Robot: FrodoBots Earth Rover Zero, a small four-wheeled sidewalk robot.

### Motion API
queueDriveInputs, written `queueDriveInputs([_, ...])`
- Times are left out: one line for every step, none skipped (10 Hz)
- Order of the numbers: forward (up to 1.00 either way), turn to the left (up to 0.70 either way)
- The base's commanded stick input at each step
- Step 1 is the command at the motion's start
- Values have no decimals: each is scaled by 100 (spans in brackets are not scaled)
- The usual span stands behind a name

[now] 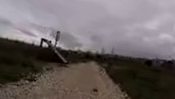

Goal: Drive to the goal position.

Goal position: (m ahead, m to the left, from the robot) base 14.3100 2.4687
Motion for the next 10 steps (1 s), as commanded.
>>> queueDriveInputs([70, -20])
queueDriveInputs([70, -8])
queueDriveInputs([70, 0])
queueDriveInputs([70, 0])
queueDriveInputs([70, 0])
queueDriveInputs([70, 0])
queueDriveInputs([70, 0])
queueDriveInputs([70, 0])
queueDriveInputs([70, 0])
queueDriveInputs([70, 0])
